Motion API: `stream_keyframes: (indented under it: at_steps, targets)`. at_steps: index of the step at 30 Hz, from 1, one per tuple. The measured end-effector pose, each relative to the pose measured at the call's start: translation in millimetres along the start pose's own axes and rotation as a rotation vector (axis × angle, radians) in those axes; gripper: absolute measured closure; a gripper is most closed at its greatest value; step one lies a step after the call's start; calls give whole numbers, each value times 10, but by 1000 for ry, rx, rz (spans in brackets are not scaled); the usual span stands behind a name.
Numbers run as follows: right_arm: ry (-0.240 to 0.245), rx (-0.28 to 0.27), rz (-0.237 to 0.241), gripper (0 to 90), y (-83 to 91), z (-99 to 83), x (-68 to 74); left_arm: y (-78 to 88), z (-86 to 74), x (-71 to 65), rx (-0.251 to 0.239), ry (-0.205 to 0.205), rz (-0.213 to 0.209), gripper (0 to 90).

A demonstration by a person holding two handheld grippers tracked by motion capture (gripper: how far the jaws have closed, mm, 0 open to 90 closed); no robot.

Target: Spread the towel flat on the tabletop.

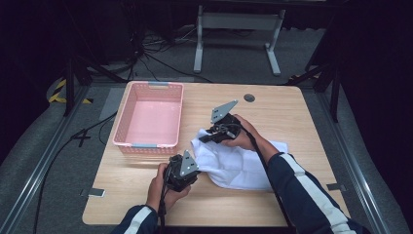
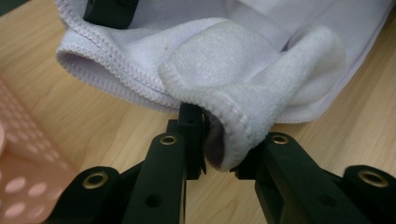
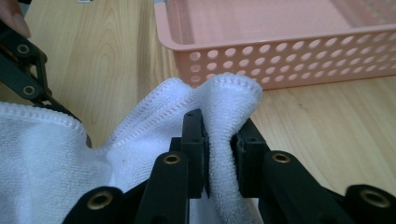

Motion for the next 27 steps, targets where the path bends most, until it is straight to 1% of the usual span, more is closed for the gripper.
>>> stream_keyframes:
  at_steps: [1, 3, 4, 6, 7, 8, 10, 11, 12, 13, 14, 15, 16, 18, 21, 22, 24, 25, 27]
  targets:
    - [3, -8, -4, 768, 70, 12, -11, -17, 35, -9, -2, -8, 3, 774]
    - [16, -12, -11, 764, 164, 24, -43, -45, 111, -31, -15, -10, -5, 774]
    - [21, -15, -11, 764, 187, 29, -53, -53, 146, -42, -20, -20, -1, 774]
    - [21, -14, -15, 764, 228, 37, -63, -60, 170, -50, -28, -19, -3, 774]
    - [21, -14, -15, 764, 228, 37, -63, -71, 209, -64, -35, -19, -15, 774]
    - [22, -17, -17, 764, 253, 46, -60, -87, 232, -73, -38, -24, -14, 774]
    - [30, -20, -22, 764, 315, 51, -57, -149, 295, -112, -42, -45, -30, 774]
    - [30, -20, -22, 764, 315, 51, -57, -149, 295, -112, -42, -45, -30, 774]
    - [33, -21, -24, 763, 331, 49, -61, -177, 321, -128, -40, -64, -35, 774]
    - [33, -27, -29, 763, 391, 35, -62, -200, 343, -145, -43, -67, -41, 774]
    - [33, -27, -29, 763, 391, 35, -62, -220, 361, -160, -50, -68, -48, 774]
    - [33, -30, -28, 763, 416, 29, -60, -248, 389, -180, -49, -82, -54, 774]
    - [39, -36, -31, 762, 469, 17, -58, -259, 399, -195, -44, -86, -57, 774]
    - [29, -48, -31, 762, 553, 5, -53, -291, 443, -243, -45, -110, -62, 773]
    - [28, -72, -35, 758, 715, -13, -56, -339, 529, -291, -59, -128, -63, 768]
    - [28, -81, -39, 757, 771, -21, -67, -357, 560, -309, -55, -134, -64, 765]
    - [21, -100, -43, 751, 872, -38, -82, -397, 635, -337, -56, -165, -64, 760]
    - [18, -111, -55, 747, 949, -49, -104, -416, 675, -353, -61, -177, -64, 760]
    - [7, -142, -64, 746, 1059, -61, -132, -439, 742, -364, -71, -186, -65, 756]
Point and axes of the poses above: each handheld gripper's, and its own axes: y roughly backward along the jaws, z roughly out of its top, x roughly to its left, the point moved 8 cm from there along -y, roughly forward along the jaws, and after that the axes turned 12 degrees about -x, right-handed, at the moved point
